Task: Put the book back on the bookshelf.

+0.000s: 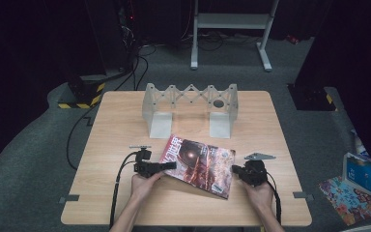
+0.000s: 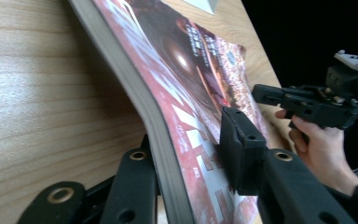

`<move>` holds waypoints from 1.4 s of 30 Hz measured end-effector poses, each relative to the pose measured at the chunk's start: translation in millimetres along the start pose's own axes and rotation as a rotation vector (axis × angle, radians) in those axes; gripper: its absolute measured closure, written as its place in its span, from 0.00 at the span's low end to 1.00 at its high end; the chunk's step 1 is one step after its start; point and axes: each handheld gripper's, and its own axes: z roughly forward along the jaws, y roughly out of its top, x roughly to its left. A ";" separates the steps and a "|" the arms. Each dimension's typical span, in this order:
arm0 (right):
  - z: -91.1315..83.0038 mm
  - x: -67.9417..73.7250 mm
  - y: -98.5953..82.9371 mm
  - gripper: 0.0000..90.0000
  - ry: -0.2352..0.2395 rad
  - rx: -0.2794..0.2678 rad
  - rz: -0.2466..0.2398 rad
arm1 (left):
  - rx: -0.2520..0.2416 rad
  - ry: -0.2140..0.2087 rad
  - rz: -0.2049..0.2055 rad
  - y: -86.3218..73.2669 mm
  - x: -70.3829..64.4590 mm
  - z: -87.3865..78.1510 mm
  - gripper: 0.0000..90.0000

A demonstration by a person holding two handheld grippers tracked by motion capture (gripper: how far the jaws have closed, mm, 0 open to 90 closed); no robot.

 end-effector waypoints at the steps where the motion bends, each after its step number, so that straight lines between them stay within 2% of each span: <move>1: 0.0 0.1 -0.3 1.00 0.000 -0.002 -0.001 | -0.004 -0.003 0.002 0.1 -1.4 -1.0 0.77; 7: 0.9 3.0 -1.1 0.97 -0.010 -0.013 -0.029 | -0.037 -0.001 0.011 0.7 -7.5 -7.4 0.81; 10: 1.7 3.4 -1.3 0.93 -0.006 -0.024 -0.040 | -0.064 -0.017 0.018 1.8 -9.8 -11.7 0.83; 18: -0.2 2.5 -2.1 0.83 -0.003 -0.046 -0.044 | -0.099 -0.043 0.089 10.7 -30.5 -21.7 0.89; 21: -3.7 -1.6 -5.2 0.77 -0.003 -0.061 -0.014 | -0.105 -0.051 0.110 13.1 -37.9 -25.8 0.91; 25: -9.5 -12.2 -12.3 0.70 -0.035 -0.082 0.016 | -0.111 -0.059 0.122 15.8 -44.3 -30.6 0.92; 28: -15.0 -18.9 -17.2 0.61 -0.102 -0.107 0.012 | -0.112 -0.055 0.138 17.8 -48.8 -33.3 0.93; 31: -17.0 -21.4 -20.5 0.55 -0.164 -0.119 -0.022 | -0.112 -0.046 0.156 19.7 -54.0 -35.4 0.93; 35: -14.8 -20.7 -24.6 0.48 -0.231 -0.127 -0.091 | -0.112 -0.039 0.183 22.0 -61.2 -39.2 0.93; 42: -13.8 -21.8 -25.3 0.46 -0.235 -0.140 -0.088 | -0.115 -0.010 0.258 29.4 -79.9 -50.6 0.94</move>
